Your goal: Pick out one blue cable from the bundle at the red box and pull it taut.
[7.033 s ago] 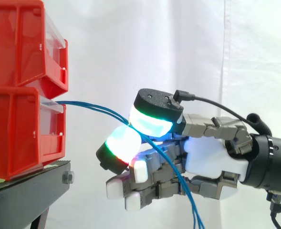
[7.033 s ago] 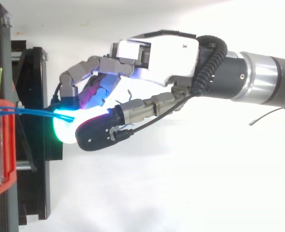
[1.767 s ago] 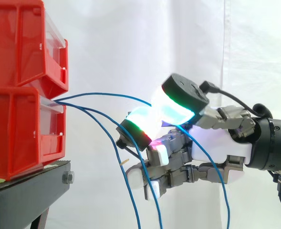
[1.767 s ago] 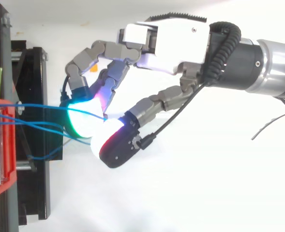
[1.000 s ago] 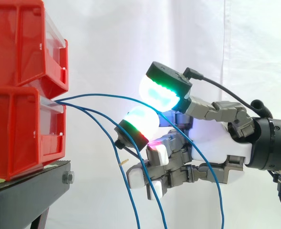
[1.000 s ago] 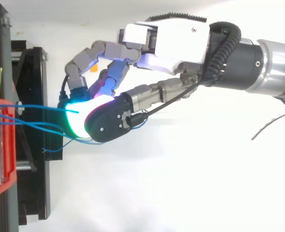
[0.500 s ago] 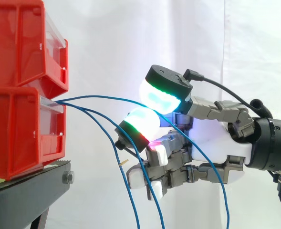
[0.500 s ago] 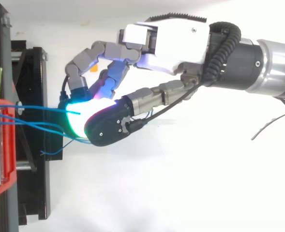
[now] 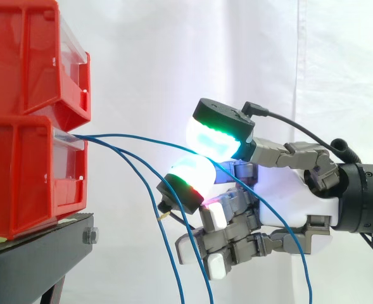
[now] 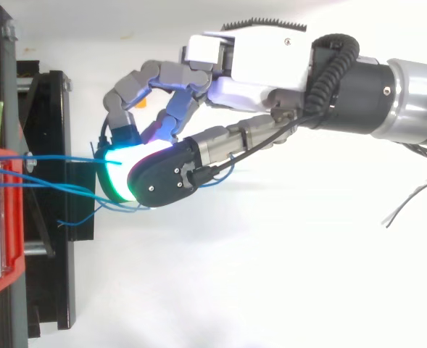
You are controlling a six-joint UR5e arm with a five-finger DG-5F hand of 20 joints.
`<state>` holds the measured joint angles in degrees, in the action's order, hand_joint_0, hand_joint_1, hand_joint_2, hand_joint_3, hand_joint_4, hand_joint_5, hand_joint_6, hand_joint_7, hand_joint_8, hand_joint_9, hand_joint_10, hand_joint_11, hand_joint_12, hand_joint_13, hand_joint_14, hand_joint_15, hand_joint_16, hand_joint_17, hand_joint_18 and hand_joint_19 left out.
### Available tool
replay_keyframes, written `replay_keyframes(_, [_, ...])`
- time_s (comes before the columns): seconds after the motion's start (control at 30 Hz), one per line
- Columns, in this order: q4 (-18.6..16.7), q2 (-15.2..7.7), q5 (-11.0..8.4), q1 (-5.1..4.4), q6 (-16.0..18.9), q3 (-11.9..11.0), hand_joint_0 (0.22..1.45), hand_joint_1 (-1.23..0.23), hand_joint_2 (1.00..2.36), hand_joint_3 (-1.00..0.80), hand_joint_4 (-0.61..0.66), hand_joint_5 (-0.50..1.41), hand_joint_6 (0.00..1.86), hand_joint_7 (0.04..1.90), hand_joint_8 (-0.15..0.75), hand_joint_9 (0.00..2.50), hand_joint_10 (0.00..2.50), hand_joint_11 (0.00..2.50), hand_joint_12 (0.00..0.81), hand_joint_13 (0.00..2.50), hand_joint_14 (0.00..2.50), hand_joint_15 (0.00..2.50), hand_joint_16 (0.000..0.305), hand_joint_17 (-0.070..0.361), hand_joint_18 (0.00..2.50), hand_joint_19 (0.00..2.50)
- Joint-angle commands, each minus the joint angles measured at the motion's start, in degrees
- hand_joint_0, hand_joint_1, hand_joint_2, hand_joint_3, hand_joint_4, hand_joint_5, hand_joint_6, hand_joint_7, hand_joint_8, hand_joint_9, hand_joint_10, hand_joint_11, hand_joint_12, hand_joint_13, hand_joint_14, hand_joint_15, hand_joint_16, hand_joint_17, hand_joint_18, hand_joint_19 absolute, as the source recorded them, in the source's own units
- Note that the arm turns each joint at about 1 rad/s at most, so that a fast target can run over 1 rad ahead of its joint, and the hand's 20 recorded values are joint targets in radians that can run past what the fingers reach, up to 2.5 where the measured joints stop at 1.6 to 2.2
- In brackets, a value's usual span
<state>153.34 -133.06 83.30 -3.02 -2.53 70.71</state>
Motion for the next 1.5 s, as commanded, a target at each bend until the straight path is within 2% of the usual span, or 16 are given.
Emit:
replay_keyframes(0.0, [4.2,0.0,0.11,0.21,3.5,-1.5,0.69,-0.75,1.02,-0.3,-0.15,-0.19,0.91,1.16,0.285,1.14,0.02,0.51,0.307,0.91,0.01,0.34,0.046,0.104,0.79,0.63])
replay_keyframes(0.03, [6.4,0.0,0.28,0.3,4.0,-1.8,0.69,-0.74,1.02,-0.31,-0.14,-0.19,0.91,1.16,0.286,1.15,0.02,0.51,0.307,0.91,0.02,0.34,0.046,0.104,0.79,0.64])
replay_keyframes(0.2, [10.1,0.4,0.55,0.56,4.0,-2.2,0.69,-0.74,1.02,-0.32,-0.14,-0.19,0.91,1.15,0.283,1.17,0.02,0.53,0.303,0.92,0.01,0.36,0.046,0.104,0.79,0.64])
replay_keyframes(0.47, [10.5,3.0,0.55,1.18,2.1,-2.2,0.7,-0.73,1.01,-0.35,-0.12,-0.2,0.91,1.13,0.269,1.28,0.03,0.69,0.286,1.07,0.02,0.46,0.045,0.101,0.8,0.63])
replay_keyframes(0.6, [11.5,3.0,0.81,1.18,1.7,-2.2,0.7,-0.72,1.01,-0.35,-0.12,-0.2,0.91,1.12,0.25,1.31,0.03,0.77,0.285,1.14,0.02,0.57,0.044,0.1,0.8,0.62])
replay_keyframes(0.77, [12.1,3.1,0.99,1.18,2.0,-2.2,0.7,-0.72,1.01,-0.34,-0.12,-0.2,0.91,1.13,0.236,1.34,0.03,0.9,0.293,1.3,0.03,0.85,0.044,0.099,0.8,0.63])
replay_keyframes(1.0, [12.6,3.7,0.99,1.44,1.7,-2.2,0.7,-0.72,1.01,-0.35,-0.12,-0.2,0.91,1.11,0.238,1.36,0.03,0.94,0.285,1.38,0.03,0.97,0.044,0.099,0.8,0.63])
replay_keyframes(1.17, [12.9,3.8,0.99,1.53,1.7,-2.2,0.7,-0.71,1.01,-0.34,-0.11,-0.2,0.91,1.1,0.23,1.51,0.02,1.37,0.268,1.57,0.02,1.35,0.042,0.095,0.88,0.74])
replay_keyframes(1.23, [12.9,3.8,0.99,1.44,1.7,-2.2,0.7,-0.72,1.01,-0.34,-0.1,-0.2,0.91,1.1,0.224,1.57,0.01,1.65,0.274,1.63,0.01,1.56,0.04,0.091,0.96,0.84])
replay_keyframes(1.27, [12.9,3.8,0.99,1.44,1.7,-2.2,0.7,-0.72,1.01,-0.34,-0.1,-0.2,0.91,1.1,0.223,1.59,0.0,1.72,0.261,1.65,0.0,1.65,0.04,0.089,1.0,0.88])
replay_keyframes(1.3, [12.9,3.8,0.99,1.53,1.7,-2.2,0.7,-0.72,1.01,-0.34,-0.1,-0.2,0.91,1.09,0.229,1.61,0.0,1.75,0.269,1.64,0.12,1.63,0.039,0.088,1.02,0.92])
replay_keyframes(1.33, [12.9,3.8,0.99,1.62,1.7,-2.3,0.71,-0.72,1.02,-0.34,-0.1,-0.2,0.91,1.09,0.225,1.59,0.17,1.75,0.273,1.55,0.59,1.53,0.039,0.087,1.09,1.04])
replay_keyframes(1.47, [13.2,3.8,0.99,1.7,1.7,-2.2,0.71,-0.72,1.01,-0.34,-0.09,-0.2,0.91,1.08,0.229,1.58,0.33,1.69,0.278,1.42,1.36,1.33,0.038,0.086,1.25,1.32])
